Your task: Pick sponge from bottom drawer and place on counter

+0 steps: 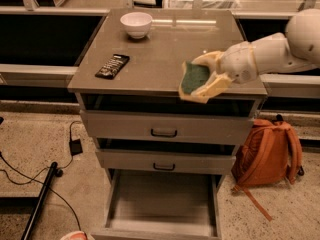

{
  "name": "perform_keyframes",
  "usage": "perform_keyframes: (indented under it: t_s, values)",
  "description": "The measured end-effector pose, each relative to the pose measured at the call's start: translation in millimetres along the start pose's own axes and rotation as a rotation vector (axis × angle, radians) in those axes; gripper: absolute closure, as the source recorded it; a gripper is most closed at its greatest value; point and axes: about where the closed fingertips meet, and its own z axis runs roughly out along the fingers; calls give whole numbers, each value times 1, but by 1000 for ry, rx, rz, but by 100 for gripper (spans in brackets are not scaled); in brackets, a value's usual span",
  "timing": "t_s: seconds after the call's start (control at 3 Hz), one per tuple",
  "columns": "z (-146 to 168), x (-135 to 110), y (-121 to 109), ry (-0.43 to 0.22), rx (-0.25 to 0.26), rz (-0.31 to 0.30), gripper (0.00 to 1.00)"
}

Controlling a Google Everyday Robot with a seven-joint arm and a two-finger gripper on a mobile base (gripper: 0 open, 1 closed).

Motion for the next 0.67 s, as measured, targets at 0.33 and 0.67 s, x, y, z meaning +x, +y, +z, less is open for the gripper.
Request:
perform_keyframes:
  t_s: [0.33, 0.67]
  values:
    - [-27, 3, -48, -77, 188, 155, 100]
    - [-27, 9, -81, -84, 315, 285, 100]
